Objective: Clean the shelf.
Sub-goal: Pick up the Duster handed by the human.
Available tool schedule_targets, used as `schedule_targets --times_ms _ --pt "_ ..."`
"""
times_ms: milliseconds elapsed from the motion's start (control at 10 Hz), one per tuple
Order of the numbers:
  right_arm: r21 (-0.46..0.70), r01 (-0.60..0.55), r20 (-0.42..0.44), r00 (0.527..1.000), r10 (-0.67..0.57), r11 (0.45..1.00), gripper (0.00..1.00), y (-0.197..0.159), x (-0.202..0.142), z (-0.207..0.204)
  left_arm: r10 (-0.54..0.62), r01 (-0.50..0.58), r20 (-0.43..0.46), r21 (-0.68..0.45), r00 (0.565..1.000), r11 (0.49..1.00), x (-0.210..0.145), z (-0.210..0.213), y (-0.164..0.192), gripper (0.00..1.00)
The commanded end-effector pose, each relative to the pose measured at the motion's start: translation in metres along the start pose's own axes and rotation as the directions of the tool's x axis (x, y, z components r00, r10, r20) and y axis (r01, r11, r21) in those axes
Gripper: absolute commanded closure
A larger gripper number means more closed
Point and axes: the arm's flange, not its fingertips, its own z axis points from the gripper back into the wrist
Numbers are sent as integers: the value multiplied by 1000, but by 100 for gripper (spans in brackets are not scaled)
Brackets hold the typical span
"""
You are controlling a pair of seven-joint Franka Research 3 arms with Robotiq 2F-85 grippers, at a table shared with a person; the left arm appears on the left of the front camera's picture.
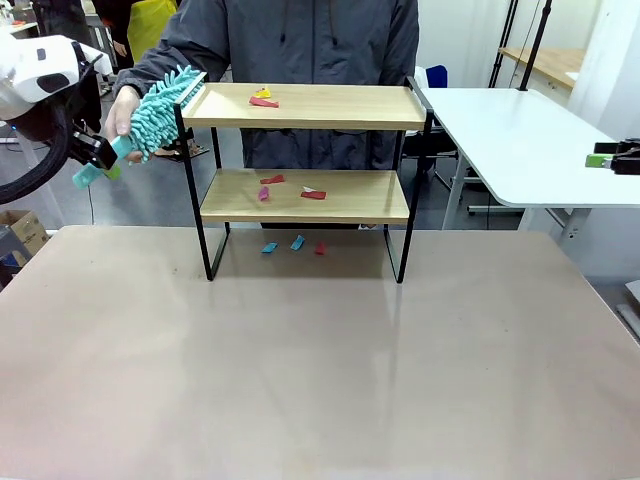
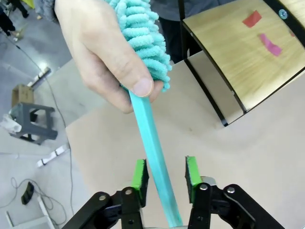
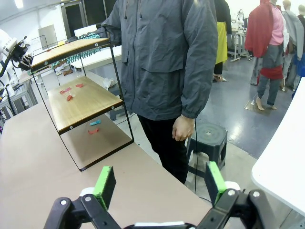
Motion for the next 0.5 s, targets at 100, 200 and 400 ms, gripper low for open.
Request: schedule_targets --times_ms 100,200,400 --pt "-2 -5 -4 1000 5 1000 0 0 2 -1 34 -33 -32 45 999 998 4 3 1 100" --pt "-2 -5 -4 1000 5 1000 0 0 2 -1 56 -53 -37 61 998 997 4 2 2 100" --pt "-2 -5 -4 1000 5 1000 0 0 2 -1 84 -81 -46 78 995 994 3 2 4 100"
